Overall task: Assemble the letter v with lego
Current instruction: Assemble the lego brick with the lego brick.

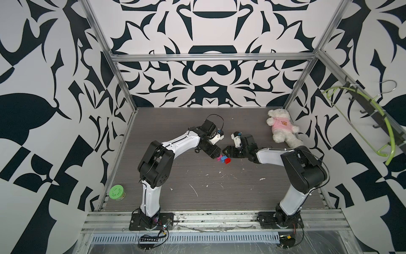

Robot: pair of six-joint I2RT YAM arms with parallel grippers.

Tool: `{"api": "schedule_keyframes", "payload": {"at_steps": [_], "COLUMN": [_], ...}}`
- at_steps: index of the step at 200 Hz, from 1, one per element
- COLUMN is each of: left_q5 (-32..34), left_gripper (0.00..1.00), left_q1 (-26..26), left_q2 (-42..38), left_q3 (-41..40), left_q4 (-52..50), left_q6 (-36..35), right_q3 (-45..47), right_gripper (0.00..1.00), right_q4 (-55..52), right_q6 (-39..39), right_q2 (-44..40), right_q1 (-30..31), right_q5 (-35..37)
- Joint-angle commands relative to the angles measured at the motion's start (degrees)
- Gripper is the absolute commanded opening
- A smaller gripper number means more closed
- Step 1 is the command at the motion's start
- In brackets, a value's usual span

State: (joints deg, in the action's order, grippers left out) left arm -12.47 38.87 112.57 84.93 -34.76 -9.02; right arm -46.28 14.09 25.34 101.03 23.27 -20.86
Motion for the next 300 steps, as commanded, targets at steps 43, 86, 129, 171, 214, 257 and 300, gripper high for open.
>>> {"api": "schedule_keyframes", "payload": {"at_steps": [43,86,129,171,214,257,300], "left_q5": [-2.6,-3.0,-2.1,-1.3,0.0,0.7,2.1], "left_gripper": [0.7,0.7,0.67,0.64,0.63,0.65,0.66], "left_q1": [0.4,0.8,1.4,1.6,2.0,2.5,3.5], "left_q2": [5.0,6.1,8.0,8.3,8.8,8.4,8.4], "left_q3": [4.5,4.7,7.3,7.4,7.4,7.3,7.8], "left_q4": [-4.4,-4.6,-6.6,-6.7,-6.9,-6.3,-7.0], "left_q6": [-1.4,-1.6,-2.1,-2.3,-2.2,-0.8,-0.6], "right_q3": [-3.2,-3.3,-4.2,-4.8,-4.8,-4.7,-4.7], "right_gripper": [0.61,0.6,0.6,0.61,0.6,0.6,0.6], "right_q4": [0.7,0.9,1.1,0.8,0.7,0.7,0.8], "right_q6": [-0.5,-0.6,-1.0,-1.1,-1.0,-0.7,-0.6], "right_q2": [1.4,1.3,2.2,2.4,2.3,2.3,2.4], "right_q1": [-0.2,-0.2,-0.2,-0.2,-0.2,-0.2,-0.2], "right_q5": [-0.5,-0.2,-0.4,-0.2,0.3,0.6,1.0]}}
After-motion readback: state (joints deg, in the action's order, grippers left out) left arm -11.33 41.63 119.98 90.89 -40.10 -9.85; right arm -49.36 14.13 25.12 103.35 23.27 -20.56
